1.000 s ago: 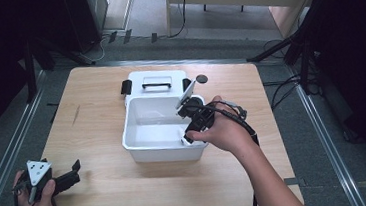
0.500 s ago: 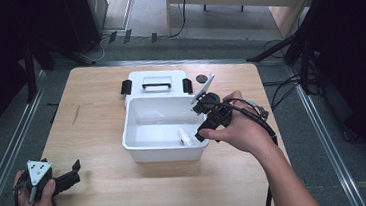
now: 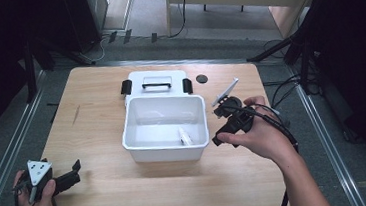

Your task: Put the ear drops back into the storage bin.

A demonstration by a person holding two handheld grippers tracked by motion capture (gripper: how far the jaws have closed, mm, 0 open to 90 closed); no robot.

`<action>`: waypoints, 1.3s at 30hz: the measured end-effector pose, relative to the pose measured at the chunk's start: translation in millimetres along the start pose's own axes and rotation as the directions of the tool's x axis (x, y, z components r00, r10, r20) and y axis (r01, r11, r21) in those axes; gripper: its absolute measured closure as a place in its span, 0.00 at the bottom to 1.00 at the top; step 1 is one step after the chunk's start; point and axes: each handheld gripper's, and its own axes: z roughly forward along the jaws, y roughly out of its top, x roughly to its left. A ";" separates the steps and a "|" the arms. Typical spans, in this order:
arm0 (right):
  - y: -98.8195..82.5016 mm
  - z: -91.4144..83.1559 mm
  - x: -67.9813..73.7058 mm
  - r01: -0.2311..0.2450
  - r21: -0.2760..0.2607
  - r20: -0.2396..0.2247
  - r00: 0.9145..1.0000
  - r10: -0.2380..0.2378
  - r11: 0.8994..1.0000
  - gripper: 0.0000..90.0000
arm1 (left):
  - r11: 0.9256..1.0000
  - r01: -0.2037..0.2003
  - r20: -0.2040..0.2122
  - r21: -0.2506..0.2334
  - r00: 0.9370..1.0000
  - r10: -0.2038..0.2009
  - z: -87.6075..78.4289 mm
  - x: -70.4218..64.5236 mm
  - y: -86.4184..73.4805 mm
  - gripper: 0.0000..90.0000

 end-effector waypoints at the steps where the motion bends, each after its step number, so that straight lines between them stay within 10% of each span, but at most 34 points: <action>1: -2.8 0.9 -1.8 -0.009 0.005 0.003 1.000 0.009 1.000 0.09 | 1.000 0.001 0.000 0.000 1.000 -0.001 0.0 -0.1 0.0 0.00; 21: -58.9 27.4 -37.5 -0.139 0.019 0.032 0.990 0.139 0.990 0.00 | 1.000 -0.008 0.001 0.003 1.000 0.008 -0.4 -0.1 0.0 0.00; 39: -114.1 83.5 -58.1 -0.277 -0.055 0.066 0.958 0.280 0.959 0.00 | 1.000 -0.007 0.003 0.004 1.000 0.007 -0.2 -0.1 0.0 0.00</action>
